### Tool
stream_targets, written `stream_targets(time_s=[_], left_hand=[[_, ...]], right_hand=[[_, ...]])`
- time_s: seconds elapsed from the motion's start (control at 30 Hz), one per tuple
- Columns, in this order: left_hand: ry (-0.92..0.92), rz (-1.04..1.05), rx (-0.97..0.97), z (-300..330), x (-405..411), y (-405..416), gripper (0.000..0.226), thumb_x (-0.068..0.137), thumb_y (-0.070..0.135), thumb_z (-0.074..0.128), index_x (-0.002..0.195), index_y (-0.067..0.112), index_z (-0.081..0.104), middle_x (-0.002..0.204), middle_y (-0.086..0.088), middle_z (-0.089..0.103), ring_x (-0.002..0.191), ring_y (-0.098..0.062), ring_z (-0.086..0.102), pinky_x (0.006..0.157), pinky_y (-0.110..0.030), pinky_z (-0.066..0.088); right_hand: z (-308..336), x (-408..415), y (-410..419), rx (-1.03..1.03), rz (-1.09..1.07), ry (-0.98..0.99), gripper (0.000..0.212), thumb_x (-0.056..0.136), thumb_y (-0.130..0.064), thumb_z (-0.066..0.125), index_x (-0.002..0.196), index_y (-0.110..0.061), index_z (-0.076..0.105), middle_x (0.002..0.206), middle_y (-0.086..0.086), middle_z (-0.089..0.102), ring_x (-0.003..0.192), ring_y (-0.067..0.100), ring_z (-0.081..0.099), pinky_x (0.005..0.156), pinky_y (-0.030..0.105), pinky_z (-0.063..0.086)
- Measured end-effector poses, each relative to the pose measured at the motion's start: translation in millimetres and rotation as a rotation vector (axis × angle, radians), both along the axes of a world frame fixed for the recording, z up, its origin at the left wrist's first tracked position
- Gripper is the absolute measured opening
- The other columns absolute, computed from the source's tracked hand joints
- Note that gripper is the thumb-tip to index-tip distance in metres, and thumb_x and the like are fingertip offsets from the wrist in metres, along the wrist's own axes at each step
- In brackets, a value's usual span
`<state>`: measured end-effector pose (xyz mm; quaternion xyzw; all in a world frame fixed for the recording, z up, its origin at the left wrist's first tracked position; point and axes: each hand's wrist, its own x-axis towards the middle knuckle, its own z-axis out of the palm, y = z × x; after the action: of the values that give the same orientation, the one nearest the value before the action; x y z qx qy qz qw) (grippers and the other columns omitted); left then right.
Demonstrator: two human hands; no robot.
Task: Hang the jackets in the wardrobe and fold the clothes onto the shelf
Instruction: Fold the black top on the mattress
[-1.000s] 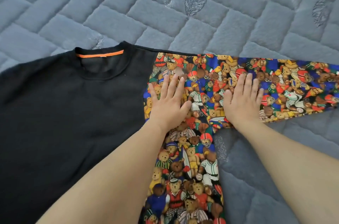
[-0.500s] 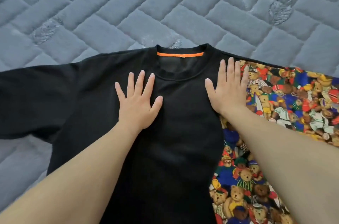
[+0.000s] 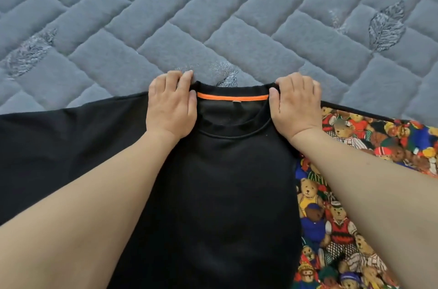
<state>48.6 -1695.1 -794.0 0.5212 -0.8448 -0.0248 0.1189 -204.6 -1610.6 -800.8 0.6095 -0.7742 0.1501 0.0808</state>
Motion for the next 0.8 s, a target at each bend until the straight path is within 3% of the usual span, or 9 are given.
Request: stream_targets(time_s=[0.1,0.3,0.43,0.5,0.57,0.63,0.7,0.77,0.8], left_hand=[[0.012,0.004,-0.045,4,-3,0,0.029,0.090,0.023,0.041,0.111,0.009,0.055,0.108,-0.011,0.055,0.103,-0.036,0.046,0.097,-0.046,0.034],[-0.139,-0.026,-0.055,22,-4,6,0.025,0.084,0.019,0.044,0.103,0.005,0.051,0.107,-0.016,0.051,0.098,-0.037,0.045,0.088,-0.046,0.032],[-0.037,-0.169,-0.201,47,19,40,0.019,0.073,0.006,0.049,0.091,0.004,0.053,0.092,-0.017,0.052,0.084,-0.035,0.045,0.079,-0.044,0.034],[-0.058,-0.240,-0.211,54,41,71,0.020,0.071,0.006,0.053,0.090,0.004,0.057,0.091,-0.016,0.053,0.084,-0.035,0.047,0.078,-0.045,0.036],[-0.164,-0.320,-0.105,55,64,100,0.026,0.071,0.014,0.055,0.094,0.005,0.061,0.094,-0.015,0.056,0.084,-0.036,0.051,0.077,-0.045,0.039],[-0.184,-0.305,0.097,55,73,114,0.034,0.077,0.031,0.051,0.100,0.010,0.064,0.101,-0.012,0.056,0.089,-0.035,0.051,0.080,-0.043,0.040],[-0.065,-0.143,0.246,58,57,111,0.038,0.085,0.046,0.041,0.098,0.018,0.063,0.112,-0.005,0.050,0.103,-0.032,0.047,0.092,-0.046,0.037],[0.047,0.051,0.368,53,32,105,0.035,0.094,0.050,0.036,0.110,0.025,0.054,0.134,0.000,0.038,0.130,-0.026,0.031,0.109,-0.064,0.020],[0.052,0.139,0.414,45,21,104,0.038,0.097,0.051,0.034,0.125,0.028,0.046,0.146,0.001,0.028,0.142,-0.022,0.017,0.110,-0.071,0.006]], right_hand=[[0,0,1,-0.009,-0.002,0.009,0.030,0.097,-0.034,0.037,0.099,-0.011,0.056,0.095,0.011,0.054,0.088,0.033,0.048,0.085,0.041,0.028],[20,2,8,0.052,0.004,-0.074,0.040,0.080,-0.030,0.042,0.109,-0.007,0.057,0.103,0.015,0.056,0.095,0.035,0.048,0.085,0.042,0.030],[54,15,40,-0.002,0.124,-0.145,0.025,0.071,-0.020,0.053,0.094,-0.012,0.057,0.089,0.010,0.055,0.083,0.033,0.050,0.075,0.039,0.031],[64,19,75,0.116,0.259,-0.101,0.023,0.071,-0.022,0.060,0.092,-0.013,0.056,0.084,0.007,0.057,0.080,0.032,0.055,0.074,0.040,0.034],[69,22,112,0.388,0.333,-0.026,0.031,0.072,-0.039,0.060,0.094,-0.017,0.055,0.086,0.002,0.057,0.085,0.031,0.058,0.077,0.041,0.037],[70,21,133,0.499,0.291,0.005,0.047,0.074,-0.062,0.049,0.099,-0.022,0.055,0.090,-0.002,0.054,0.089,0.025,0.055,0.079,0.041,0.037],[68,25,127,0.385,0.188,-0.055,0.057,0.078,-0.071,0.040,0.106,-0.024,0.057,0.098,-0.001,0.052,0.096,0.025,0.051,0.084,0.044,0.035],[61,30,110,0.310,0.034,-0.107,0.057,0.086,-0.067,0.035,0.120,-0.025,0.054,0.119,0.005,0.049,0.119,0.029,0.044,0.101,0.053,0.026],[54,32,104,0.338,-0.073,-0.138,0.057,0.091,-0.064,0.031,0.131,-0.028,0.047,0.135,0.008,0.041,0.134,0.029,0.033,0.108,0.061,0.016]])
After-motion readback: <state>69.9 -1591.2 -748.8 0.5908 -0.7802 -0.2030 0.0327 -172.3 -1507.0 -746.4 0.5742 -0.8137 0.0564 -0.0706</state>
